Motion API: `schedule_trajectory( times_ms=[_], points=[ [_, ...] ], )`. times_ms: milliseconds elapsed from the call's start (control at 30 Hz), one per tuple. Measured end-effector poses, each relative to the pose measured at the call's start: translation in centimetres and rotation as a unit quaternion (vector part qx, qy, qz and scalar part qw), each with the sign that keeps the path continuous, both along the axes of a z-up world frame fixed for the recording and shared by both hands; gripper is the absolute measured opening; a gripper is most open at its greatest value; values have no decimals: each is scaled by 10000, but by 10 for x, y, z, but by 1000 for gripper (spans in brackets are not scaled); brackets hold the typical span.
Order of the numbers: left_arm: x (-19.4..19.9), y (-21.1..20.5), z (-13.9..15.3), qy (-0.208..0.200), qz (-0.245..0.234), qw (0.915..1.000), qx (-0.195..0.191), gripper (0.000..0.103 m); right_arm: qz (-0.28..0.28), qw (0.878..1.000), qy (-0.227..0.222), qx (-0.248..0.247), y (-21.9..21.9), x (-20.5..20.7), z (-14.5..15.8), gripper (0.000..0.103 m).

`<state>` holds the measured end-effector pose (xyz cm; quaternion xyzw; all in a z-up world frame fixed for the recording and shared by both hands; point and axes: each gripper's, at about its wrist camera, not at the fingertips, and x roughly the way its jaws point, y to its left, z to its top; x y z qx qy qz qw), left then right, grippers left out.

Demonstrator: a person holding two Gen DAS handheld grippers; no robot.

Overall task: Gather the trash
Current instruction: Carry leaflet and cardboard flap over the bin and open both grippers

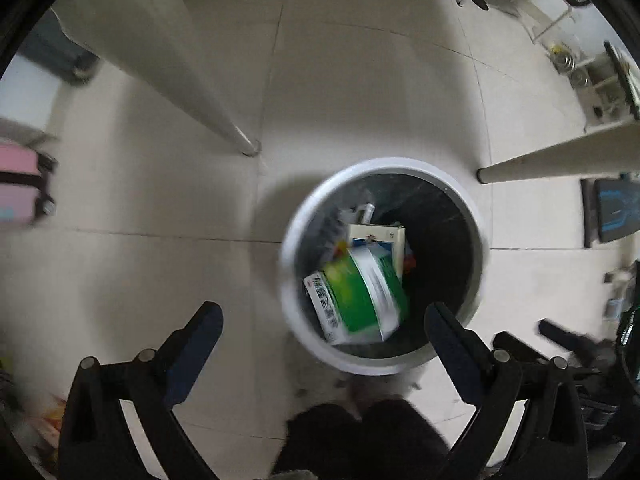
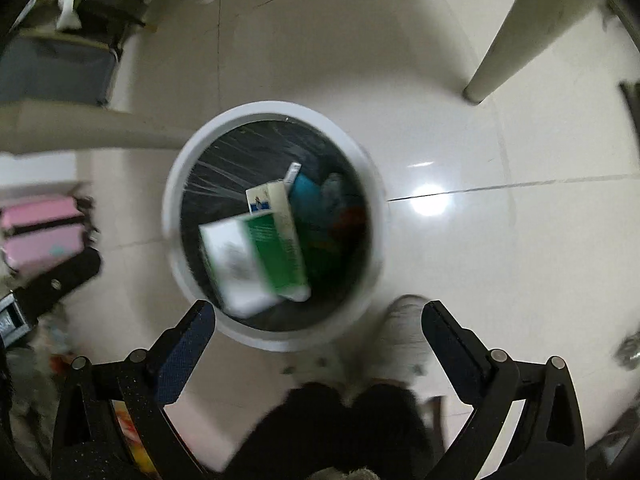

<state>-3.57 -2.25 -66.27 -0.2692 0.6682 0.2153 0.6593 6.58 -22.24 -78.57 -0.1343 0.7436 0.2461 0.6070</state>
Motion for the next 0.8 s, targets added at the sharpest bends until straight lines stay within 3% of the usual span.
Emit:
schedule_trajectory(
  times_ms=[133,367,567,800],
  points=[
    [-8,-8,28,80,-7,9998,154,103,368,9982,-334,-324,-1,-8,28,103],
    [-17,-23,85,144,-38,9996,227,103,498,9960,-616,-412,-5,-16,87,103],
    [-17,-37,134,94,-85,9994,320,103,539,9943,-841,-367,-12,-24,161,103],
    [-23,-53,213,-51,-167,9991,391,103,425,9938,-999,-229,-24,-27,258,103]
  ],
)
